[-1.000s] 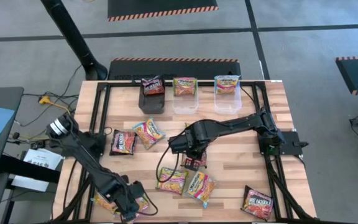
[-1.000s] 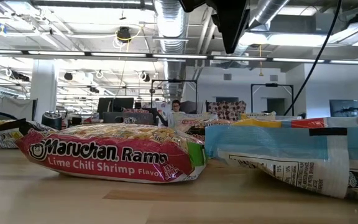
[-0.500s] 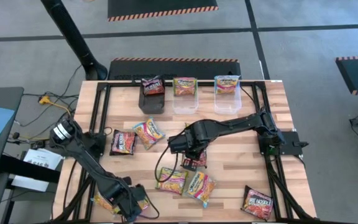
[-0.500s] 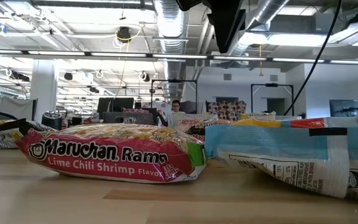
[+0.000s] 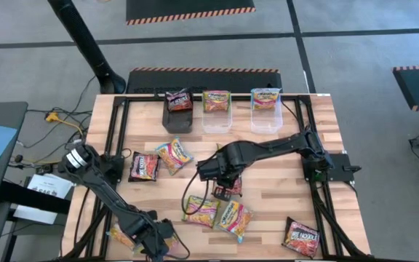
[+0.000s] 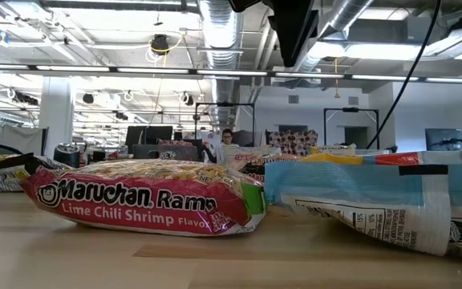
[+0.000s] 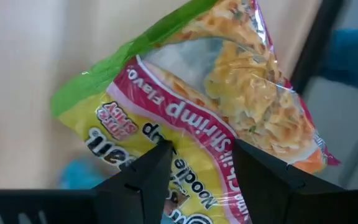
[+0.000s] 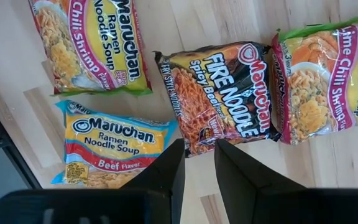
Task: Sort Maruchan noodles
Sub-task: Put the green noodle pack into the left transparent bin
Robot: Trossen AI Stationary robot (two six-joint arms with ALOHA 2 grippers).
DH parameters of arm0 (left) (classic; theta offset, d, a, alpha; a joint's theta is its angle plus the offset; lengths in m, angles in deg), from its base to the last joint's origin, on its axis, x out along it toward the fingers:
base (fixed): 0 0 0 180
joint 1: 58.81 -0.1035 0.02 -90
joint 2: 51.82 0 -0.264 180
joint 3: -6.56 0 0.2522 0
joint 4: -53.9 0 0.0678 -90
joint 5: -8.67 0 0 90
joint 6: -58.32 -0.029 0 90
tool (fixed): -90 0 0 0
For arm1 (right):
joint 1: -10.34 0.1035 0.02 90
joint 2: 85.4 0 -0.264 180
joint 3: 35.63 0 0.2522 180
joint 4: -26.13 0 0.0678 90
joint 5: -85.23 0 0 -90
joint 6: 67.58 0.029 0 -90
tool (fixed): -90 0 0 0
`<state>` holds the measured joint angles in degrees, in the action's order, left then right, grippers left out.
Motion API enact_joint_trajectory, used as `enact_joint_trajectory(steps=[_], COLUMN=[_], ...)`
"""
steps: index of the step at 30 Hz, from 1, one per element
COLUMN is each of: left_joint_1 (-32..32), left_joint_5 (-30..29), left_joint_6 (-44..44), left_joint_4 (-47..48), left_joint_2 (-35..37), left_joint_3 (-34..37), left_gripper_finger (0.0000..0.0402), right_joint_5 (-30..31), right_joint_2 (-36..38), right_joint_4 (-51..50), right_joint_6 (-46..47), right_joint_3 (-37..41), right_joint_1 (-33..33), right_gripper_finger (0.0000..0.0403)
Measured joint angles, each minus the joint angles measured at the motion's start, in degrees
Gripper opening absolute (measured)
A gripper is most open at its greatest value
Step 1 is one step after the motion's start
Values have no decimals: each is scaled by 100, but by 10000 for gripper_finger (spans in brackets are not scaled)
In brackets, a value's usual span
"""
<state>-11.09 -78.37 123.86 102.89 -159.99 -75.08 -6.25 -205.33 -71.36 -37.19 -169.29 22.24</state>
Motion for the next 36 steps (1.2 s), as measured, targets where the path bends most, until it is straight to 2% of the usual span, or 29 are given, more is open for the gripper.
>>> enact_joint_trajectory(steps=[4, 13, 20, 26, 36], left_joint_1=[3, -10, -90, -379, -721], left_joint_5=[-37, -199, -319, -574, -556], left_joint_6=[6, -251, -624, -1163, -1927], left_joint_4=[-136, -366, -256, 463, 1434], left_joint_2=[-85, -78, 15, 400, 1162], left_joint_3=[3, 22, 37, 85, 91], left_gripper_finger=[129, 10, 1, 0, 1], right_joint_5=[-1, 50, 162, 160, 160], right_joint_2=[0, 0, 0, 0, 0], right_joint_4=[0, 37, 37, 24, -40], right_joint_6=[4, 22, 227, 236, 212], right_joint_3=[0, 0, 0, 0, 0], right_joint_1=[29, 44, 17, -82, -316], right_gripper_finger=[113, 113, 113, 113, 113])
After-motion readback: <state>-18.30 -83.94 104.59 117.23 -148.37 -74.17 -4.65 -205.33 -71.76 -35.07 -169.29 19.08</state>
